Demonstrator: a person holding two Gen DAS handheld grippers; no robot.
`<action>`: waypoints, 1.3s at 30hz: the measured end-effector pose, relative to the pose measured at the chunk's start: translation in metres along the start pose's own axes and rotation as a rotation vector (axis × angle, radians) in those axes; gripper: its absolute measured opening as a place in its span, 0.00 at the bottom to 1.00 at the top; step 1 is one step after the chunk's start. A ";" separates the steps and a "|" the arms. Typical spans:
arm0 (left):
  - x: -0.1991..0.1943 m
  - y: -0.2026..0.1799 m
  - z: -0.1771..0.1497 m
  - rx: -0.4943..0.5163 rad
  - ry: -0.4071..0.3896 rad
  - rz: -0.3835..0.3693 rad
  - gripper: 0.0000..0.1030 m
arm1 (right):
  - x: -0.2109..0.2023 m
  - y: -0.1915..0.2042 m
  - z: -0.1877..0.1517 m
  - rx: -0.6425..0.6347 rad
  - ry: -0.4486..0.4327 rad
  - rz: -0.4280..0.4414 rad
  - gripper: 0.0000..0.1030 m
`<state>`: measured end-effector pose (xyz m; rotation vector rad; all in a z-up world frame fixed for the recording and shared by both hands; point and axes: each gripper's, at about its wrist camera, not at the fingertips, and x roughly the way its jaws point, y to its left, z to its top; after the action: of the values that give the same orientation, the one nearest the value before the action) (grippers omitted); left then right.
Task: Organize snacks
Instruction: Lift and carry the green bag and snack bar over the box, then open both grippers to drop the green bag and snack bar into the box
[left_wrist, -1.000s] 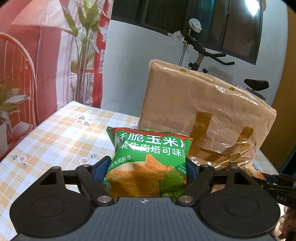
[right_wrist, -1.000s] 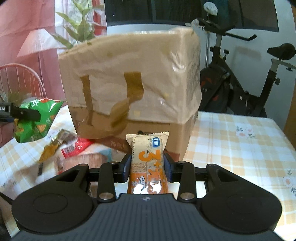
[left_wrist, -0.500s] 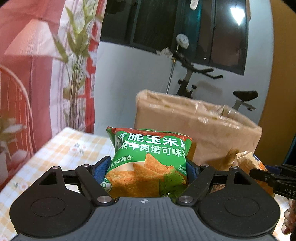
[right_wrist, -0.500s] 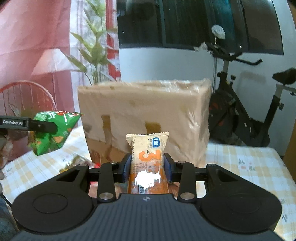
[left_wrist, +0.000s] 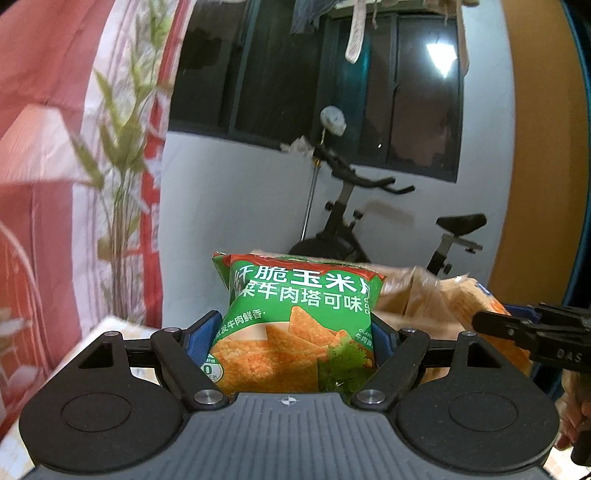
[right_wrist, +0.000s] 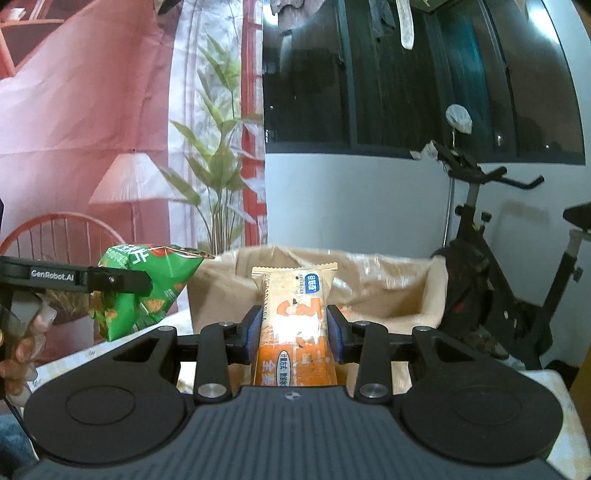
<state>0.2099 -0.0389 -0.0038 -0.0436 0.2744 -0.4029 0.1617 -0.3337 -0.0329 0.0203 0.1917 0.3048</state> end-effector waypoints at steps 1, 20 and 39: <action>0.002 -0.001 0.004 0.004 -0.011 -0.005 0.80 | 0.002 -0.002 0.005 -0.001 -0.005 0.001 0.37; 0.162 -0.022 0.063 0.030 0.127 -0.043 0.81 | 0.132 -0.057 0.057 0.043 0.160 -0.129 0.37; 0.156 -0.010 0.056 0.077 0.202 -0.013 0.85 | 0.123 -0.061 0.045 0.078 0.181 -0.133 0.88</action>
<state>0.3585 -0.1103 0.0112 0.0712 0.4572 -0.4310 0.3037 -0.3541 -0.0144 0.0569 0.3826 0.1660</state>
